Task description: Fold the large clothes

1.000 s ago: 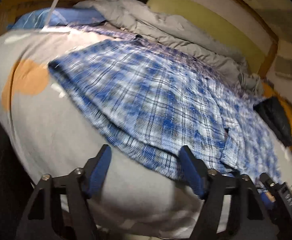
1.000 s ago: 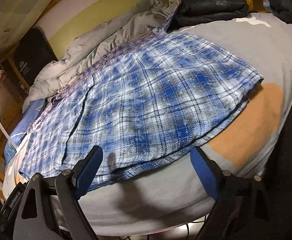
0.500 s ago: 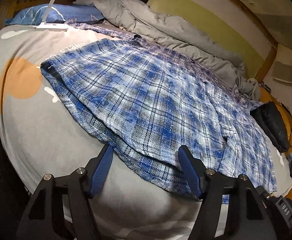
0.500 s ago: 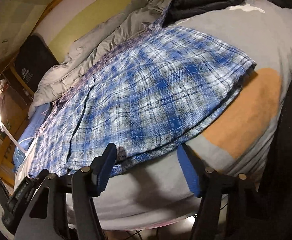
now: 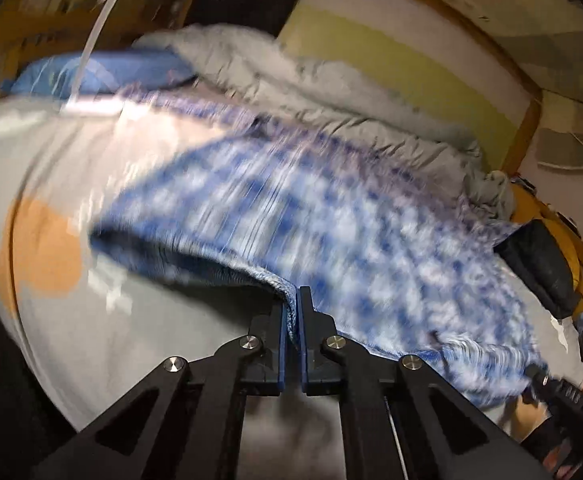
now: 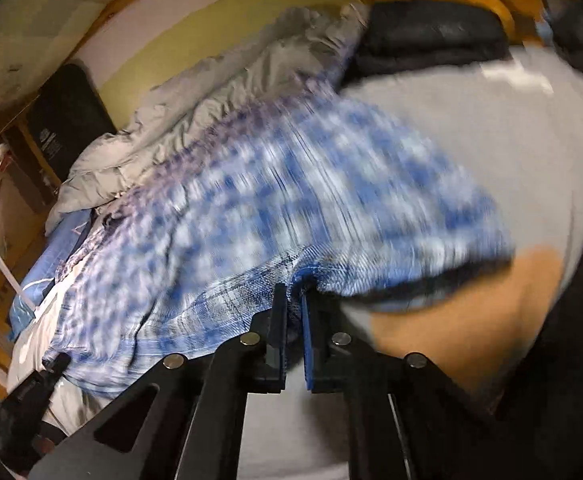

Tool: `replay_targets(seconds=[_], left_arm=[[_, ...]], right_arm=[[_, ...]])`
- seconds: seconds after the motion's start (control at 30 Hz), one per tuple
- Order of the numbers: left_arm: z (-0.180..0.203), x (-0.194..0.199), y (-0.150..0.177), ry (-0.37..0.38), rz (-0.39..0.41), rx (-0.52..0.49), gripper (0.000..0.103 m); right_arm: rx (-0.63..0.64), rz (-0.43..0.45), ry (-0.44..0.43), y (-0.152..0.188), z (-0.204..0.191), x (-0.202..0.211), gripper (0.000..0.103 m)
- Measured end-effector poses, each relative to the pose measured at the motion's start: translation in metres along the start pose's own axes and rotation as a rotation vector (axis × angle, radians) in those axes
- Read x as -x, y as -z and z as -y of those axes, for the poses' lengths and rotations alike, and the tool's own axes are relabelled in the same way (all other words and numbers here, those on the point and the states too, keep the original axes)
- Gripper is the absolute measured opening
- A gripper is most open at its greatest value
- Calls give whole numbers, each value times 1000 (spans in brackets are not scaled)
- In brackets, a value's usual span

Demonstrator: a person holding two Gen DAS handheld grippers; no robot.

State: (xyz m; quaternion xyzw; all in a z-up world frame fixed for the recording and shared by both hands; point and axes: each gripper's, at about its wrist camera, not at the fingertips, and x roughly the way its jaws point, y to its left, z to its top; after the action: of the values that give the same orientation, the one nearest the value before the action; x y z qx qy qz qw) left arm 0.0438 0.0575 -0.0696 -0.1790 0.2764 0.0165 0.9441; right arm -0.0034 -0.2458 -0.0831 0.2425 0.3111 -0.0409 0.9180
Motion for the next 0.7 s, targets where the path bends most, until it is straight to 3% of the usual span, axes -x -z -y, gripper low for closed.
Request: replay_targets(seconds=[0.1, 0.2, 0.3, 0.43, 0.6, 0.63, 0.67, 0.7], left_arm=[[23, -10, -45, 7, 3, -61, 5], [32, -48, -89, 12, -84, -61, 5], [37, -96, -114, -32, -152, -111, 5], [29, -141, -115, 15, -240, -98, 5], [37, -154, -100, 17, -185, -240, 9], [41, -153, -96, 14, -177, -271, 18], [43, -152, -93, 13, -173, -289, 40], [45, -149, -90, 11, -162, -303, 55]], right_arm=[[83, 24, -19, -46, -23, -2, 6], [178, -4, -25, -99, -52, -25, 6], [277, -45, 11, -127, -74, -59, 6], [304, -192, 17, -135, -73, -118, 6], [287, -248, -2, -129, -55, -154, 10], [288, -259, -1, -128, -53, -157, 11], [291, -264, 1, -127, -51, -158, 13], [297, -267, -5, -127, -49, -157, 18]])
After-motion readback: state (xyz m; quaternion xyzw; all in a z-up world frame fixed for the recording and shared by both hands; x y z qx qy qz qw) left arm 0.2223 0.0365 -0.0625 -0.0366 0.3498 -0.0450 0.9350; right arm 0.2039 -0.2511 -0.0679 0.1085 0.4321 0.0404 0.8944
